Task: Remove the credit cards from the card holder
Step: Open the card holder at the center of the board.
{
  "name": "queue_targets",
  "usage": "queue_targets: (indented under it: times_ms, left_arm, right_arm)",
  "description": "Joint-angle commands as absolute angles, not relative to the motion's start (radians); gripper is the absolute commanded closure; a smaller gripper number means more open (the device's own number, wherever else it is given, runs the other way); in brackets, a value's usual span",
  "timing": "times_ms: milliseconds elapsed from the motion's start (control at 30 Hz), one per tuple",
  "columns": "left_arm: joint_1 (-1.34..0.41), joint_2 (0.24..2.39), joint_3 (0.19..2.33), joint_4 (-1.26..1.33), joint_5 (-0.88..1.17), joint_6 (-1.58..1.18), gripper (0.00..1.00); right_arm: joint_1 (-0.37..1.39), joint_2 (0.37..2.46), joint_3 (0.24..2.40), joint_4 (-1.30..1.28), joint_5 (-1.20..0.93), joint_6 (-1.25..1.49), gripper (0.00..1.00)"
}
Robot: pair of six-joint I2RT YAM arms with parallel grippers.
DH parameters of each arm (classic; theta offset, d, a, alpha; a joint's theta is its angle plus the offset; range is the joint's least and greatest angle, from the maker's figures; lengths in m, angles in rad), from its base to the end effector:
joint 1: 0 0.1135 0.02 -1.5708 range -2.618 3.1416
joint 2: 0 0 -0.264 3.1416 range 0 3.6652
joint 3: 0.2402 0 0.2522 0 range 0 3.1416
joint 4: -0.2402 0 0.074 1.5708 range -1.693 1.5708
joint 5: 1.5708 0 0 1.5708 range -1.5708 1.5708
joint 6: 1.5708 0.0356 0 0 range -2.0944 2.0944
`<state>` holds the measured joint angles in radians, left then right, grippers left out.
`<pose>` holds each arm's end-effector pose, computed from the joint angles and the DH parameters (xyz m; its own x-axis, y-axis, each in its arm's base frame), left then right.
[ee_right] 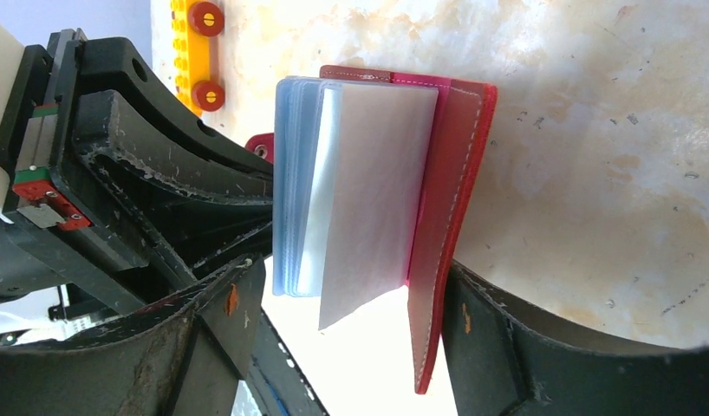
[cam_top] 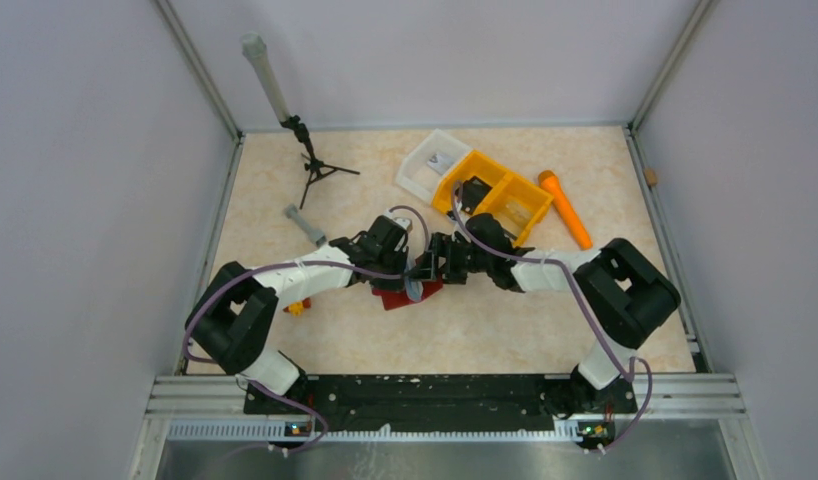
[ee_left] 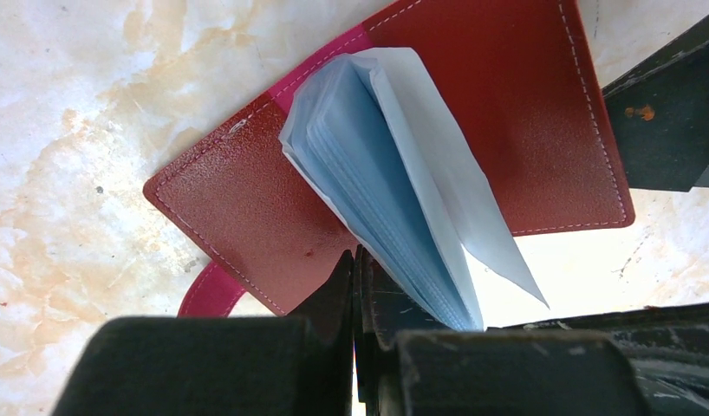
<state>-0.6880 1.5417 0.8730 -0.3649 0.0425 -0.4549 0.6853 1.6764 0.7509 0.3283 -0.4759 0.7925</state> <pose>0.2291 -0.1903 0.1785 -0.8823 0.1570 -0.4437 0.2934 0.9206 -0.2576 0.2455 0.2218 0.1570 -0.9151 0.0695 -0.3971 -0.2908 0.5683 0.7697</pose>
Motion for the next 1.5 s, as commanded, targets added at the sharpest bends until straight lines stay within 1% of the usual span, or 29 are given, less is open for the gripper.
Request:
queue_targets:
  times_ms: [0, 233, 333, 500, 567, 767, 1067, 1267, 1400, 1467]
  left_arm:
    - [-0.690, 1.522, 0.881, -0.318, 0.067, -0.458, 1.00]
    - [-0.690, 1.512, 0.864, -0.298, 0.071, -0.468, 1.00]
    - [-0.690, 1.510, 0.863, -0.297, 0.072, -0.472, 1.00]
    - [-0.689, 1.520, 0.866, -0.308, 0.064, -0.472, 1.00]
    - [-0.689, 1.527, 0.865, -0.311, 0.064, -0.472, 1.00]
    - [-0.689, 1.536, 0.865, -0.307, 0.062, -0.474, 1.00]
    - [-0.691, 1.548, 0.873, -0.284, 0.089, -0.476, 1.00]
    - [-0.690, 1.559, 0.876, -0.257, 0.113, -0.486, 1.00]
    - [-0.690, 1.556, 0.878, -0.256, 0.106, -0.492, 1.00]
    - [-0.690, 1.552, 0.877, -0.258, 0.104, -0.495, 1.00]
  right_arm:
    - [0.703, 1.683, 0.747, 0.357, -0.486, 0.783, 0.28]
    - [0.703, 1.692, 0.743, 0.354, -0.476, 0.781, 0.28]
    - [0.703, 1.700, 0.741, 0.363, -0.477, 0.786, 0.33]
    - [0.703, 1.711, 0.735, 0.391, -0.484, 0.798, 0.47]
    - [0.704, 1.711, 0.733, 0.393, -0.485, 0.798, 0.48]
    - [0.705, 1.701, 0.734, 0.388, -0.486, 0.797, 0.36]
    - [0.712, 1.696, 0.741, 0.363, -0.476, 0.784, 0.33]
    - [0.714, 1.693, 0.734, 0.371, -0.472, 0.791, 0.26]
    - [0.714, 1.684, 0.732, 0.365, -0.464, 0.790, 0.25]
    - [0.713, 1.688, 0.731, 0.362, -0.458, 0.790, 0.30]
